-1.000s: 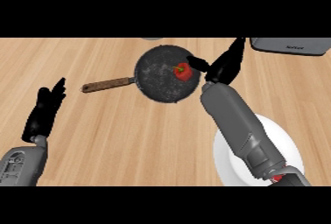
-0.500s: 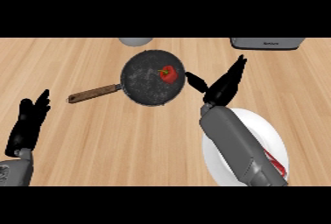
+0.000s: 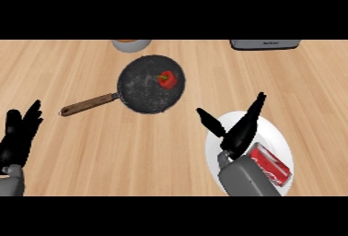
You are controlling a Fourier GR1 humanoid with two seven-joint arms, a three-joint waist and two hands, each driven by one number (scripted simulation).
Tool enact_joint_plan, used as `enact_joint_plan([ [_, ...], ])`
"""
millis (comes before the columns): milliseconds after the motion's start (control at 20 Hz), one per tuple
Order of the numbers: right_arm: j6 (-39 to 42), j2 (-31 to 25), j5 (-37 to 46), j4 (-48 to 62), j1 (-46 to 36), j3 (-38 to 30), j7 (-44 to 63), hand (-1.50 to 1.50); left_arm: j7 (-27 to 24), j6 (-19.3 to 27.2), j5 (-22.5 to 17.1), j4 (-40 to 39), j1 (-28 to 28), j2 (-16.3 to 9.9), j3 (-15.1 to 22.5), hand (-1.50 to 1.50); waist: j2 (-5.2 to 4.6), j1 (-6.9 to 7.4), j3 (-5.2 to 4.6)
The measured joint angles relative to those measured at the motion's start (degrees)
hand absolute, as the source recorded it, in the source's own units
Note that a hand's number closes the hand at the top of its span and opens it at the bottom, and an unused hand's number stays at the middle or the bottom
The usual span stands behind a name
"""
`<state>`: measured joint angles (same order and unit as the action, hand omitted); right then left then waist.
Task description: Pick the bell pepper from the plate and place it in the pan
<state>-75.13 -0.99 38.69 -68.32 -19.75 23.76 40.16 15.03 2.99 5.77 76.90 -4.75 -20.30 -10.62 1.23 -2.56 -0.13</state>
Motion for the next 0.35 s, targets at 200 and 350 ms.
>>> enact_joint_plan([
  [200,3.0,-2.9,4.5,-13.7,11.4,1.9,1.9,-1.5,-1.2,0.0,0.1,-0.8,0.3,-0.1,-0.5,0.0,-0.22,-0.27,-0.03],
  [350,5.5,-4.1,8.9,-24.1,20.6,3.4,3.3,-1.5,-1.7,-0.3,0.0,-0.8,0.4,-0.1,-0.7,0.0,-0.4,-0.07,-0.04],
])
